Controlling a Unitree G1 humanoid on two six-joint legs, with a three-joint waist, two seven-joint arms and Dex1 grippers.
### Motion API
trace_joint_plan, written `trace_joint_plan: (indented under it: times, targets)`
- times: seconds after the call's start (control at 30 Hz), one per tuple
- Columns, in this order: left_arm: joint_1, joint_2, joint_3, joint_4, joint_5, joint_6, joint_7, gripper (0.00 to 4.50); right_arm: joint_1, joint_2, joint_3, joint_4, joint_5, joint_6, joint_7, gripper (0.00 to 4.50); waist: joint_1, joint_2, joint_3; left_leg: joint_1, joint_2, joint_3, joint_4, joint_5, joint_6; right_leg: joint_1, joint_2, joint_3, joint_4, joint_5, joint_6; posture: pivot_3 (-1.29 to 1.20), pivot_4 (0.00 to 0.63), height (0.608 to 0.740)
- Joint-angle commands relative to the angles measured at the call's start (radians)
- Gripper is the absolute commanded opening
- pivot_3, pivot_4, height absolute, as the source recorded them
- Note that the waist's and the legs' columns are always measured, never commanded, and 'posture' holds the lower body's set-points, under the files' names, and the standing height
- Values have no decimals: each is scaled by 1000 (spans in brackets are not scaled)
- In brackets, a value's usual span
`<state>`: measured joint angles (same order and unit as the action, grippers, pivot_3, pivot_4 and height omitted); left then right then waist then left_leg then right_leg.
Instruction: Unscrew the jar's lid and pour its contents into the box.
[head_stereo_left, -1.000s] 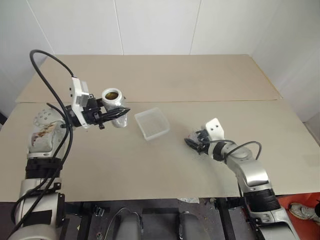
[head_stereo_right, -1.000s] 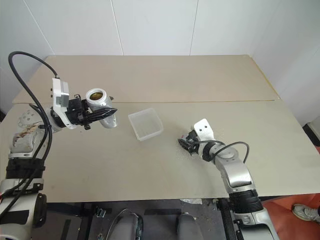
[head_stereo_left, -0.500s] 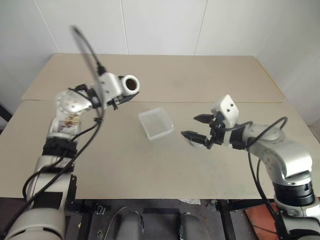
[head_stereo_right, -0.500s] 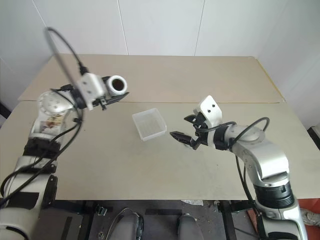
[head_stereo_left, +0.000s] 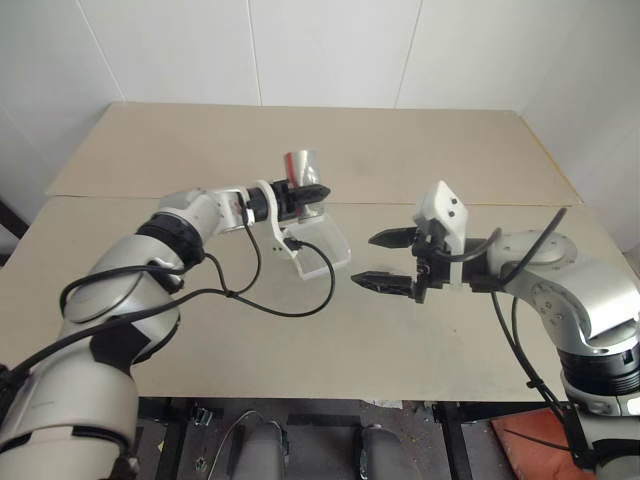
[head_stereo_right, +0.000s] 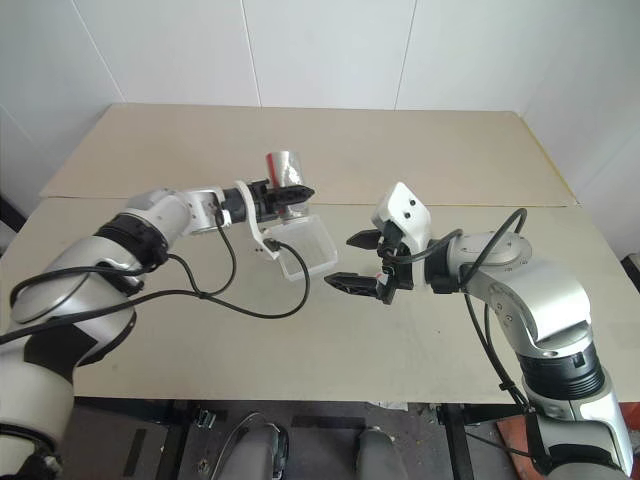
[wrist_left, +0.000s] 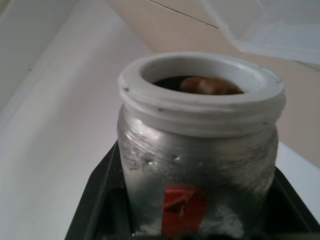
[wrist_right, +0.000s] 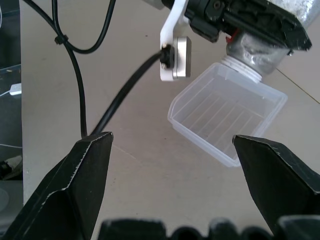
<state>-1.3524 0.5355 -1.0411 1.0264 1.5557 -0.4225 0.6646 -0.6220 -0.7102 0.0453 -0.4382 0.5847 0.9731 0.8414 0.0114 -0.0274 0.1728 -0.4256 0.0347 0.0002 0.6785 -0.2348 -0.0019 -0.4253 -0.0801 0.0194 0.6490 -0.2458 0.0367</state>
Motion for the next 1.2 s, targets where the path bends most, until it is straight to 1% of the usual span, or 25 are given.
trace_joint_plan:
  times: [0.03, 0.23, 0.3, 0.37, 0.47, 0.6, 0.63, 0.67, 0.7, 0.73, 0.77, 0.83, 0.97, 1.1, 1.2]
  targets:
    - [-49, -14, -31, 38, 27, 46, 50, 1942, -5, 5, -57, -53, 33, -14, -23, 4438, -1, 0, 0, 0, 0, 0, 0, 0, 0, 0, 0, 0, 0, 0, 0, 0, 150, 740]
    - [-76, -26, -20, 116, -24, 31, 46, 1942, 34, -3, -65, -85, 48, -21, -43, 4438, 0, 0, 0, 1, 0, 0, 0, 0, 0, 0, 0, 0, 0, 0, 0, 0, 150, 740]
    - [-74, -22, 17, 135, -79, 11, 16, 1942, 32, -3, -62, -81, 47, -24, -44, 4438, 0, 0, 0, 1, 0, 0, 1, 0, 0, 0, -1, 0, 0, 0, 0, 0, 150, 740]
    - [-65, -11, 76, 151, -166, -20, -30, 1942, 30, -3, -61, -79, 48, -24, -44, 4438, 0, 0, 0, 0, -1, 0, 1, 0, 0, 0, -1, 0, 0, 0, 0, 0, 150, 740]
    - [-38, 16, 220, 169, -359, -97, -163, 1942, 28, -3, -59, -77, 48, -24, -44, 4438, -2, 0, 0, 0, 0, 0, 1, 0, 0, 0, -1, 0, 0, 0, 0, 0, 150, 740]
    - [90, 37, 560, 126, -822, -199, -490, 1942, 21, -5, -66, -64, 57, -26, -31, 4438, -10, 0, 0, 1, 0, 0, 1, 0, 0, 0, -1, 0, 0, 0, 0, 0, 150, 740]
    - [147, 20, 661, 74, -981, -155, -638, 1942, 16, -5, -61, -54, 53, -32, -27, 4438, -11, 0, 0, 2, 0, 0, 0, 0, 0, 1, -1, 0, 0, 0, 0, 0, 150, 740]
    - [190, 7, 732, 25, -1093, -113, -748, 1942, 14, -6, -59, -49, 51, -36, -23, 4438, -12, 0, 0, 2, 0, 0, 1, 0, 0, 1, -1, 0, 0, 0, 0, 0, 150, 740]
    - [254, -8, 809, -69, -1237, -18, -894, 1942, 9, -7, -51, -38, 44, -45, -19, 4438, -14, 0, 0, 3, 0, 0, 1, 0, 0, 2, -2, 0, 1, 0, 0, 0, 150, 740]
    - [314, -11, 865, -161, -1345, 50, -1001, 1942, 4, -8, -43, -27, 38, -51, -14, 4438, -17, 0, 0, 2, 0, 0, 1, 1, -1, 2, -2, 0, 1, 0, 0, 0, 150, 740]
    - [376, -12, 915, -276, -1442, 159, -1086, 1942, -1, -10, -37, -17, 32, -59, -10, 4438, -19, 0, 0, 2, 0, 0, 2, 1, -1, 2, -2, 0, 2, 0, -1, 0, 150, 740]
    - [478, -14, 994, -473, -1590, 366, -1190, 1942, -11, -14, -28, 2, 21, -73, 0, 4438, -23, 0, 0, 2, 0, 0, 2, 1, -2, 2, -2, -1, 7, 0, -1, 0, 150, 740]
    - [629, -23, 1109, -744, -1809, 668, -1267, 1942, -18, -17, -24, 22, 3, -107, 10, 4438, -25, 0, 0, 2, 0, -1, 3, 1, -1, 2, -2, -1, 8, 0, 0, 0, 150, 740]
    - [743, -39, 1153, -867, -1881, 757, -1279, 1942, -7, -14, -30, 28, -12, -150, 13, 4438, -25, 0, 0, 5, 0, -1, 3, 1, -1, 4, -2, 0, 8, 0, 0, 0, 150, 740]
    - [797, -55, 1163, -898, -1902, 779, -1277, 1942, 4, -13, -35, 27, -19, -175, 14, 4438, -24, 0, 0, 6, 0, -1, 3, 1, -1, 5, -2, 0, 8, 0, -1, 0, 150, 740]
